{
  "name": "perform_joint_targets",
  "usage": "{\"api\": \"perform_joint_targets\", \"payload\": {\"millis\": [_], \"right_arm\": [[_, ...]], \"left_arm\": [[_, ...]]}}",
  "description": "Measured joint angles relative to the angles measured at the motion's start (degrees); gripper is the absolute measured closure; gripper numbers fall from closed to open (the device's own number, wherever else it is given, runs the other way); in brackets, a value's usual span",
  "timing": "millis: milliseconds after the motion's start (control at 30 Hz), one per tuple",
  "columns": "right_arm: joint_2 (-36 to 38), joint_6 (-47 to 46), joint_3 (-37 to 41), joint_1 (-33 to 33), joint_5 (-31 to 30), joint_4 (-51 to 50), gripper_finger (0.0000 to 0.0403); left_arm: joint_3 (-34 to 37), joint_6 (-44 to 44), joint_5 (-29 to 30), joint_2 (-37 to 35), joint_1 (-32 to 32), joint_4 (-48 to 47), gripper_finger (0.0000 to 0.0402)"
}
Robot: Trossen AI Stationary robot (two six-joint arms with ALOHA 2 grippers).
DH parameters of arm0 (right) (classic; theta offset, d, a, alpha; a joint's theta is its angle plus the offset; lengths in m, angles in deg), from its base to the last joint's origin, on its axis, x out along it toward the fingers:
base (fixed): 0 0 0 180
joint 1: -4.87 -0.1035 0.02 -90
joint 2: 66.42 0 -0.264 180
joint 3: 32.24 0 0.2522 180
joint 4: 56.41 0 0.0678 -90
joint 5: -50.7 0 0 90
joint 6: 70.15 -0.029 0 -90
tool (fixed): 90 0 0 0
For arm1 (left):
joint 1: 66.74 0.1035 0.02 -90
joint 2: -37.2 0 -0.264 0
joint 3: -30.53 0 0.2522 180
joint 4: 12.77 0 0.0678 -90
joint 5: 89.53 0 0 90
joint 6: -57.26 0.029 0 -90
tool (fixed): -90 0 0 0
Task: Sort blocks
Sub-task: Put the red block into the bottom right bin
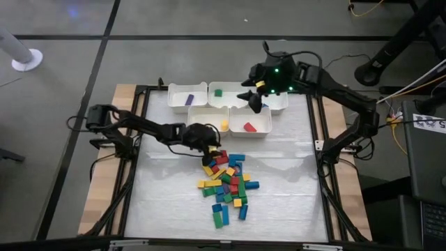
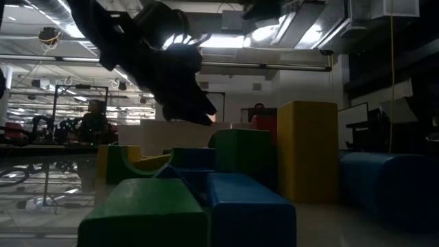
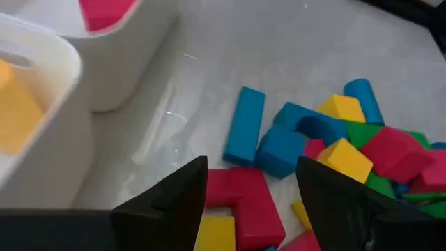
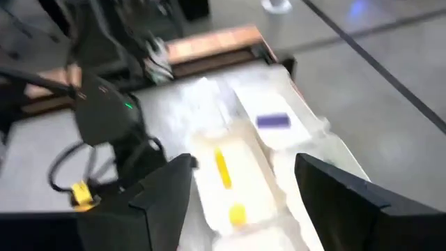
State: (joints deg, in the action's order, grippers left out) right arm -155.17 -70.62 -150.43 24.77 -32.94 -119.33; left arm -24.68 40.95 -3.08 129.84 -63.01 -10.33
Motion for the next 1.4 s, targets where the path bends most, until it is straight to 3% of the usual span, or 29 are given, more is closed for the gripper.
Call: {"api": "perform_joint_targets", "payload": {"millis": [167,400,733,1400], "right_arm": [[-0.04,0.98,-1.36,0.0,-2.53,-9.4,0.0146],[-0.09,1.04,-1.4,0.0,-5.78,-15.82,0.0146],[-0.11,3.98,-1.4,0.0,-5.79,-16.72,0.0146],[-0.11,5.73,-1.4,0.0,-5.79,-17.01,0.0146]], "left_arm": [[-0.02,-1.66,0.0,3.32,-0.13,4.67,0.0192],[0.0,-0.43,0.53,6.3,-1.02,4.36,0.0192],[-0.08,4.75,9.26,7.57,-2.8,4.38,0.0192],[-0.39,4.76,11.25,7.64,-3.35,3.63,0.0192]]}}
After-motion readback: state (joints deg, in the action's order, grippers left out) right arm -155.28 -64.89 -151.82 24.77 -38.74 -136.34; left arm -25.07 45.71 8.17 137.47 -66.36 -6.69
